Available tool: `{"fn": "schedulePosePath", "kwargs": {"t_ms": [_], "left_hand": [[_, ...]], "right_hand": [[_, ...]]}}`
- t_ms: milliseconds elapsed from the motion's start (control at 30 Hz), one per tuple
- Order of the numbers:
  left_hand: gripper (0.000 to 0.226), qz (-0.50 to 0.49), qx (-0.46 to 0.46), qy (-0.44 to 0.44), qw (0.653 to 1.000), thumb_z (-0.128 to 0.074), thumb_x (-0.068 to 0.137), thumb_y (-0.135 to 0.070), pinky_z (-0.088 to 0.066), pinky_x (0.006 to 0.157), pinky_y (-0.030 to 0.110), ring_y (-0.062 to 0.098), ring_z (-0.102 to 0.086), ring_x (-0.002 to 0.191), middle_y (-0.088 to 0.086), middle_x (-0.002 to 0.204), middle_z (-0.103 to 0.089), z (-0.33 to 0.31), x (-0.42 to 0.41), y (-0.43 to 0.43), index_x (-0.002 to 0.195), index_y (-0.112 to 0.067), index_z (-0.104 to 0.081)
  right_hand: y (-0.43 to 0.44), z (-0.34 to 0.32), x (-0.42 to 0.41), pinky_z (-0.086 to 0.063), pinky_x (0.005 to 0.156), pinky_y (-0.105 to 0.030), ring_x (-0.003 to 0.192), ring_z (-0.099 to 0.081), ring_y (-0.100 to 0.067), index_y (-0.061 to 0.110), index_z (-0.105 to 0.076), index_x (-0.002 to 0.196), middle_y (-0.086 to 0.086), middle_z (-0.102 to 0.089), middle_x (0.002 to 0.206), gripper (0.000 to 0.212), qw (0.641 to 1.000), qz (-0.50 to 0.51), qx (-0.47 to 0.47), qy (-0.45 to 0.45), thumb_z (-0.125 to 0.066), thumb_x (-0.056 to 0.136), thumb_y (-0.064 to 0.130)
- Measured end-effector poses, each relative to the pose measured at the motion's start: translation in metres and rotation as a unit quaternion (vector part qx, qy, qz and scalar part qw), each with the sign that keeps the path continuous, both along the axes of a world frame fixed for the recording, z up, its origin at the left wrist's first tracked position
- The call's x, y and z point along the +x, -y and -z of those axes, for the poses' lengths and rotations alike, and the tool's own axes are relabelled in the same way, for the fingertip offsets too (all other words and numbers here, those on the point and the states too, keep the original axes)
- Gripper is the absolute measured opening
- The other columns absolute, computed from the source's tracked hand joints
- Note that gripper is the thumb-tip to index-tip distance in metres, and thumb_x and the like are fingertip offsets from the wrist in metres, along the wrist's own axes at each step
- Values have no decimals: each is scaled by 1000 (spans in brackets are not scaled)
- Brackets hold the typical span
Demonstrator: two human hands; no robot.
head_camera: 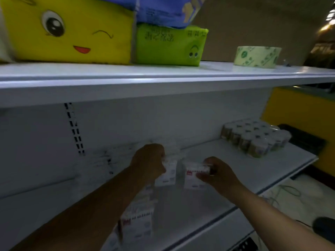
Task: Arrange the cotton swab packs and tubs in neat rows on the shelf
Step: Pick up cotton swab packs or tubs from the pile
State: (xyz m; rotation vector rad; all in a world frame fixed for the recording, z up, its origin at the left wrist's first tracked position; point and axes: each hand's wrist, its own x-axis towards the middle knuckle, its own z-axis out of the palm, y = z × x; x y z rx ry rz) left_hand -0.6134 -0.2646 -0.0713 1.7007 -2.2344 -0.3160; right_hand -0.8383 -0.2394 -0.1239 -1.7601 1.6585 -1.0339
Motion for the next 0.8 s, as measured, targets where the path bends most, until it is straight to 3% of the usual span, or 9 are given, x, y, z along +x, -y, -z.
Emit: {"fn": "schedulePosePath", "kwargs": {"t_ms": [100, 233, 300, 367, 500, 600, 667, 800], "left_hand": [[28, -23, -36, 151, 988, -65, 84, -27, -34, 90, 28, 20, -53, 110, -1, 116, -59, 8, -8, 1, 109, -22, -55], [38, -50, -35, 305, 950, -59, 88, -34, -28, 100, 37, 24, -44, 118, 4, 125, -51, 9, -16, -3, 121, -18, -48], [41, -86, -2, 332, 939, -59, 87, -34, -27, 102, 39, 25, -43, 119, 4, 126, -49, 8, -19, -4, 122, -18, -47], [38, -120, 21, 355, 927, -58, 86, -31, -27, 102, 40, 24, -44, 117, 3, 125, -51, 6, -22, -5, 120, -19, -47], [40, -155, 49, 401, 902, -55, 86, -24, -25, 105, 42, 25, -45, 117, 4, 125, -51, 1, -32, -4, 124, -19, -45], [39, -168, 52, 416, 892, -54, 85, -25, -28, 99, 41, 25, -48, 113, 5, 123, -51, 0, -37, -6, 123, -20, -44], [39, -177, 54, 420, 888, -54, 86, -26, -29, 98, 41, 26, -47, 114, 6, 123, -51, -1, -39, -9, 123, -19, -44], [50, -181, 55, 416, 890, -57, 87, -42, -28, 101, 41, 27, -41, 120, 8, 130, -46, -7, -40, -15, 128, -16, -43]], "right_hand": [[25, 15, -5, -38, 60, -12, 70, -53, -1, 27, -50, 82, 6, -55, 79, 28, 993, -105, -46, -24, -77, 77, 19], [53, 28, -5, -48, 70, -19, 88, -55, -11, 26, -51, 101, 5, -55, 98, 33, 969, -157, -138, -130, -67, 80, 46], [65, 33, -3, -51, 67, -22, 93, -51, -12, 20, -55, 104, -1, -58, 103, 45, 922, -161, -260, -237, -52, 81, 58], [73, 32, 0, -54, 70, -26, 99, -50, -17, 17, -54, 103, -8, -60, 109, 50, 894, -176, -314, -267, -45, 80, 62], [85, 39, 5, -49, 87, -39, 116, -43, -27, 17, -49, 110, -15, -47, 129, 49, 888, -212, -323, -249, -49, 79, 54], [89, 45, 4, -45, 94, -42, 124, -39, -28, 22, -48, 122, -14, -38, 141, 45, 876, -262, -326, -241, -40, 91, 53], [90, 44, 5, -46, 92, -41, 124, -40, -28, 22, -47, 120, -14, -41, 140, 44, 872, -278, -330, -231, -31, 95, 54], [89, 41, 11, -49, 87, -40, 117, -43, -27, 21, -48, 111, -14, -48, 134, 42, 884, -268, -301, -238, -34, 92, 56]]}}
